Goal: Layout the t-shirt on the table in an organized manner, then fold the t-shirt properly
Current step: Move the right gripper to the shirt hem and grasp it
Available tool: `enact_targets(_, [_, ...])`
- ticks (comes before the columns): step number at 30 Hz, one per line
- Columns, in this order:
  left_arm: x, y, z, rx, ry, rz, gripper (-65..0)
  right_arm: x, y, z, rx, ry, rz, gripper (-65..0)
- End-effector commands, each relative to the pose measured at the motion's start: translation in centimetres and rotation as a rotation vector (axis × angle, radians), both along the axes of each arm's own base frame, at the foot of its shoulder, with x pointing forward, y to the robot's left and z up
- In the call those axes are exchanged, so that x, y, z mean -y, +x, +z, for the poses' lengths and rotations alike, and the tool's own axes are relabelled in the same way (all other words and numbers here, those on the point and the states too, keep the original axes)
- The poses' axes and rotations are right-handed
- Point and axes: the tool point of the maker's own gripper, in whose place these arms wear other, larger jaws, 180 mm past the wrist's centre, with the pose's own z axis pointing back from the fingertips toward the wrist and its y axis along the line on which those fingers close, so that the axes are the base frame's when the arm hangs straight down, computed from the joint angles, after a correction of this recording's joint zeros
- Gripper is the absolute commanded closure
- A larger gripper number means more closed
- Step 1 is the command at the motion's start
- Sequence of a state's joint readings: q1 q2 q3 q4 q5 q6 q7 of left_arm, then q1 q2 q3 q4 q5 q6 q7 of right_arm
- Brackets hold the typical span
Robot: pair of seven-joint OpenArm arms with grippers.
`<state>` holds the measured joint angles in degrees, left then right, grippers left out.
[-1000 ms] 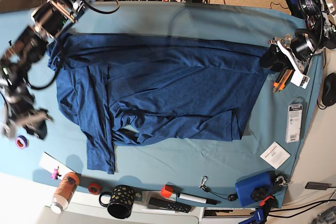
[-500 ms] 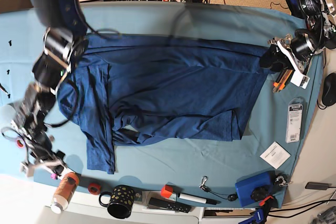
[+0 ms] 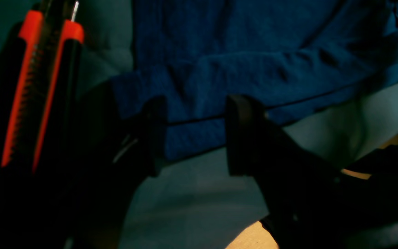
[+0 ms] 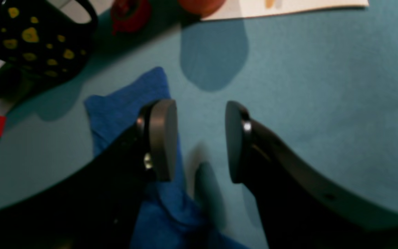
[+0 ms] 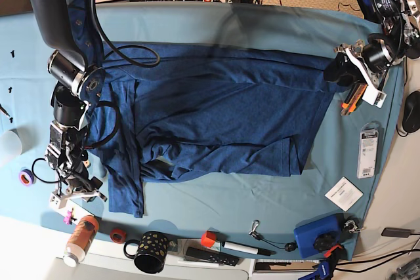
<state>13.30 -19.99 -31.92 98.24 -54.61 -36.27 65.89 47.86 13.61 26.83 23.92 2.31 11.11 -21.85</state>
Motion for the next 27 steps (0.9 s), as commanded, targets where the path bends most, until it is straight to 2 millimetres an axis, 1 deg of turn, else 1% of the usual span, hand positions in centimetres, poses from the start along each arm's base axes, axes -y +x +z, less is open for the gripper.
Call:
enact_targets(1, [-0.3, 0.8, 1.2, 0.050, -0.003, 0.000, -27.7, 0.9, 1.4, 2.9, 0.056, -0.020, -0.011, -22.9])
enact_targets(6, [-0.2, 0.8, 1.2, 0.050, -0.003, 0.001, -27.7, 0.7, 0.8, 1.4, 0.004, -0.011, -0.012, -22.9])
enact_targets(11, [-0.2, 0.8, 1.2, 0.049, -0.002, 0.000, -27.7, -0.2, -0.4, -1.3, -0.038, 0.007, -0.001, -22.9])
enact_targets(13, [-0.2, 0.8, 1.2, 0.050, -0.003, 0.001, -27.7, -0.7, -0.6, -1.9, -0.027, 0.007, 0.018, -22.9])
enact_targets(17, [-0.2, 0.8, 1.3, 0.052, -0.004, 0.002, -27.7, -1.1, -0.7, -2.0, -0.011, 0.010, 0.044, -22.9])
enact_targets(27, [-0.2, 0.8, 1.3, 0.051, -0.004, 0.001, -27.7, -2.4, 0.3, -0.6, 0.077, 0.030, 0.122, -22.9])
